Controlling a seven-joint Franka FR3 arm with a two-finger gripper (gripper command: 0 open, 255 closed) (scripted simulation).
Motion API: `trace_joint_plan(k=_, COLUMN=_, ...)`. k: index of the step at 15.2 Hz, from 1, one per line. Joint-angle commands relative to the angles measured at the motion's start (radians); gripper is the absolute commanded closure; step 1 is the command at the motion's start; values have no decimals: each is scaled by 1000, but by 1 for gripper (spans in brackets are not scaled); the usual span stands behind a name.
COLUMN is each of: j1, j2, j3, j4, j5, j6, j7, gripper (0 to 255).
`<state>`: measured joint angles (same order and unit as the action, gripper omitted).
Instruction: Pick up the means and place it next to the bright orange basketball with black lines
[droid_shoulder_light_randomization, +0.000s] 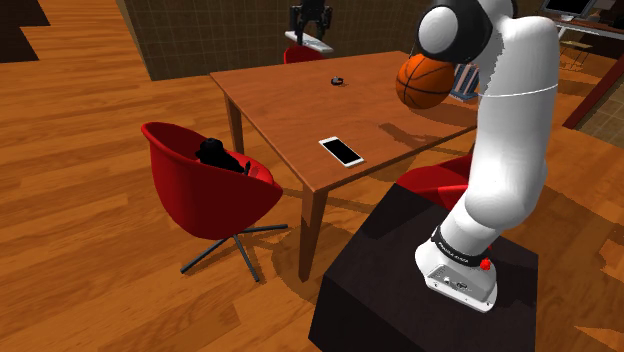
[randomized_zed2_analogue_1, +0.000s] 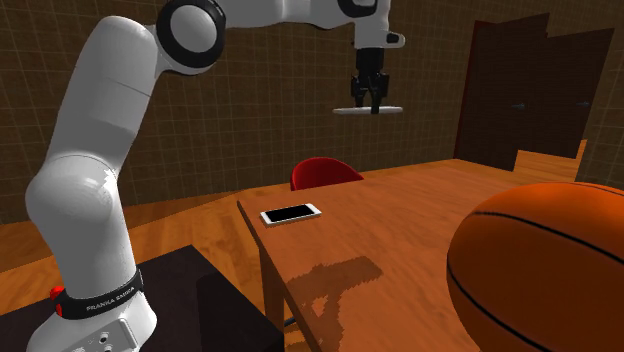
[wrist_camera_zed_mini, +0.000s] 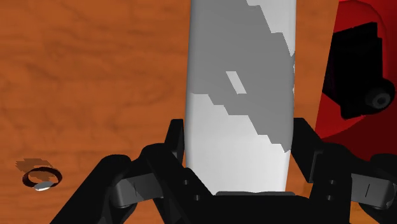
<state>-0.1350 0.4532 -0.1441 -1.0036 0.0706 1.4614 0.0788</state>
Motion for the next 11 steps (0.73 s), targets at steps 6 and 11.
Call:
trace_joint_plan(k=6, j1=-22, j2=110, j3=4, j4=273, j5=15, j6=-164, j7=4, gripper=255)
trace_joint_plan(k=11, j1=-63, j2=-90, j3=-25, j4=-47, j5=-2, j6=-45, j7=-89, gripper=255)
